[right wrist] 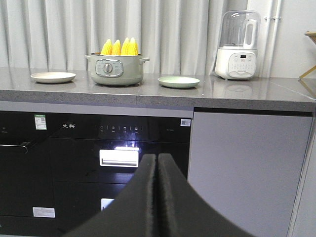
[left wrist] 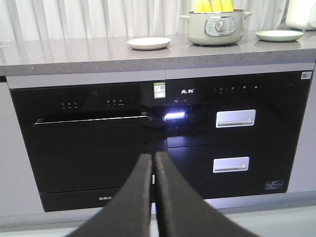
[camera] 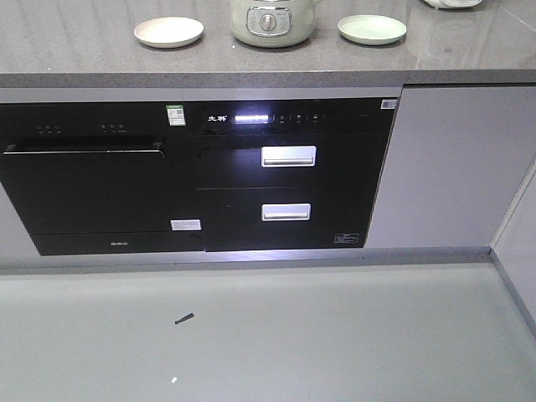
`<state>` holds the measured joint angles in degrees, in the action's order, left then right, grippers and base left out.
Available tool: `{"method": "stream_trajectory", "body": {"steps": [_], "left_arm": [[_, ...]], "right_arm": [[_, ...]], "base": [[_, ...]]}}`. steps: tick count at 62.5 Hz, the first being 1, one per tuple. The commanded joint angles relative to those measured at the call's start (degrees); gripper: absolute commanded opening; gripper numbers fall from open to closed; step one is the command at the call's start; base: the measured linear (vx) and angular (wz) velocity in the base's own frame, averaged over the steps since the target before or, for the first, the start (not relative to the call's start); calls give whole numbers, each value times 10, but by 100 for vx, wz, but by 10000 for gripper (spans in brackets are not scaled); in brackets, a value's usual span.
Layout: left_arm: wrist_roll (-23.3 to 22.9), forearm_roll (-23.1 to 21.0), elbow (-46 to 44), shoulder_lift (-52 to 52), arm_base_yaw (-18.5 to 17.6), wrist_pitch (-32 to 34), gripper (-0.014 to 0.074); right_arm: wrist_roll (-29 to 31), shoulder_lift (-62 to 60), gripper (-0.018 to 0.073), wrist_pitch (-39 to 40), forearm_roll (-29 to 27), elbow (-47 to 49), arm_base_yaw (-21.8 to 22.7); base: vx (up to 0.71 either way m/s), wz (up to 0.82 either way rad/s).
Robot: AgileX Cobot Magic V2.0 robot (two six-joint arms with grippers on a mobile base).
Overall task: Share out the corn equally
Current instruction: 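Drive the base forward toward the counter with the corn pot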
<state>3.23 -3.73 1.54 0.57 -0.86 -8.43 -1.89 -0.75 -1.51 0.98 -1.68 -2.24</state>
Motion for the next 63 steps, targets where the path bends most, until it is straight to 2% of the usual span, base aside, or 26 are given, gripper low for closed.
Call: {"method": "stream_trajectory", "body": {"steps": [1,63], "left_arm": [[-6,-1,2,10,0,45,-7],[-6,-1,2,10,0,45,-7]], "right_arm": [[5,-2,-4,41,6,-5,4],[5,-2,-4,41,6,-5,4]], "base": [[6,-4],[7,-2]]}}
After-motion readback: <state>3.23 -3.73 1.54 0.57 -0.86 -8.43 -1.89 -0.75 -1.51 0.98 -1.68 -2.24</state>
